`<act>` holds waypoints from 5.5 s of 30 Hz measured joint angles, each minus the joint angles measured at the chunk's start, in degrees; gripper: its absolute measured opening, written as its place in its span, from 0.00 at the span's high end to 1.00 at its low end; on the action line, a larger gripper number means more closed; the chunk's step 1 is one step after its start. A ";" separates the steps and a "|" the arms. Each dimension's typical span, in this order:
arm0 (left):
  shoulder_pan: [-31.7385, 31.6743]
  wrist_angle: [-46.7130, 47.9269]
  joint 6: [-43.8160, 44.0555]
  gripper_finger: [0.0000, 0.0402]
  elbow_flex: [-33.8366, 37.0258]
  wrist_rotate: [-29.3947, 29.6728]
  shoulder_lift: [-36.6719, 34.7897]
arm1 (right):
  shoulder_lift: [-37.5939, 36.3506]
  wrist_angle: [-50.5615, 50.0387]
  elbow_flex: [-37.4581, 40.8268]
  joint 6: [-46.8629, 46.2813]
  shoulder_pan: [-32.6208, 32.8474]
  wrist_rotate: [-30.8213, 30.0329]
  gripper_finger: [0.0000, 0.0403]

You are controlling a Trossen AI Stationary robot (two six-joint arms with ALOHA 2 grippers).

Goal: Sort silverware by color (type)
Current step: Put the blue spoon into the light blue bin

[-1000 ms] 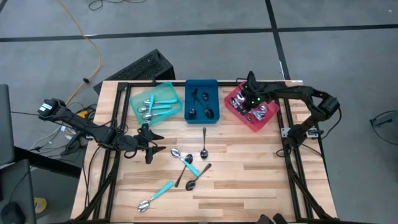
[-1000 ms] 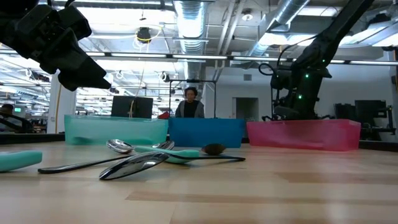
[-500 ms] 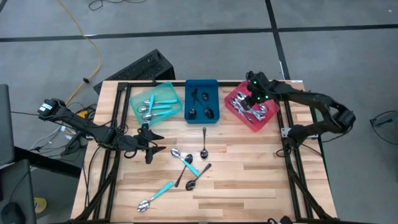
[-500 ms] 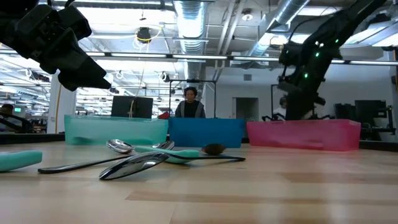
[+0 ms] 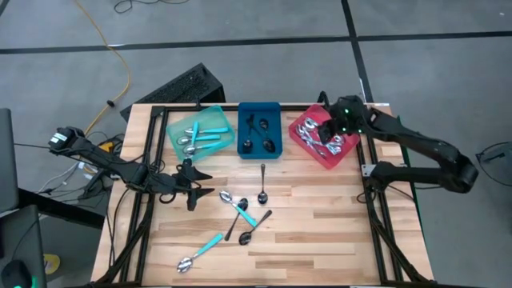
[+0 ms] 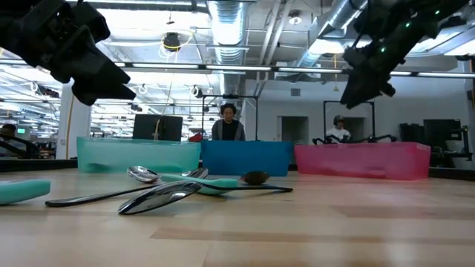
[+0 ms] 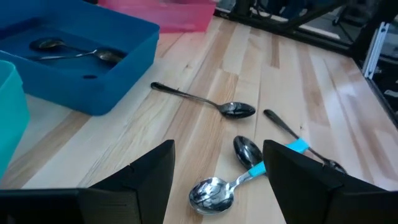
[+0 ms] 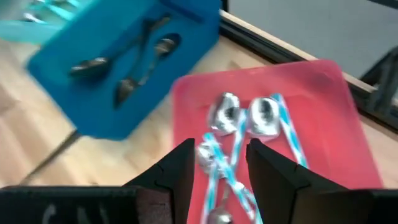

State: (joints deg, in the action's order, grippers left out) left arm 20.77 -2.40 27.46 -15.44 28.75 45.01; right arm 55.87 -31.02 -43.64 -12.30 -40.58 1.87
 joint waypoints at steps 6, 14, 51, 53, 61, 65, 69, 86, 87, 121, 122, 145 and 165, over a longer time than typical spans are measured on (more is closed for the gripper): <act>-0.02 -0.17 -0.71 0.43 0.00 -0.27 -0.01 | -2.81 0.10 0.00 -3.78 7.82 0.00 0.59; 0.01 -5.12 -5.23 0.43 0.00 -10.71 0.00 | -1.08 0.42 0.00 -8.26 21.75 -0.04 0.59; 8.91 29.78 -6.34 0.45 -26.07 -21.89 25.45 | 25.12 26.06 0.00 -14.75 47.00 -0.48 0.59; 10.38 34.45 -0.90 0.45 -29.40 -25.10 28.87 | 25.12 26.38 0.00 -15.39 47.00 -0.46 0.59; 16.59 38.94 22.73 0.45 -34.82 -30.07 37.72 | 25.12 27.25 0.00 -17.59 48.29 -0.46 0.59; 19.57 39.00 33.86 0.45 -35.99 -31.27 41.06 | 25.12 27.25 0.00 -17.24 49.63 -0.48 0.59; 22.13 39.00 39.86 0.45 -37.26 -31.91 45.19 | 25.12 27.25 0.00 -16.95 50.86 -0.52 0.59; 25.21 38.92 46.77 0.45 -43.88 -27.67 55.47 | 25.10 27.85 0.00 -16.17 54.14 -2.27 0.59; 25.46 38.96 46.75 0.45 -43.98 -27.93 56.17 | 25.10 28.14 0.00 -16.17 54.17 -2.27 0.59; 25.35 44.04 39.24 0.96 -43.97 -24.24 57.17 | 25.10 31.14 0.00 -16.13 54.12 -2.40 0.59; 25.44 44.05 38.43 0.96 -43.89 -22.20 56.79 | 25.10 31.48 0.00 -15.85 54.12 -2.40 0.59; 23.84 29.79 0.52 0.97 -43.91 19.61 36.15 | 27.07 59.31 0.04 5.66 54.95 -6.92 0.59; 11.26 -43.10 -24.90 0.97 -3.52 -5.91 19.67 | 42.74 81.83 -4.82 6.22 55.39 -6.47 0.35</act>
State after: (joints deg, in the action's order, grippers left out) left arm 32.03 -45.50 2.57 -18.96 22.84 64.68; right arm 98.61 50.80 -48.45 -6.08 14.81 -4.60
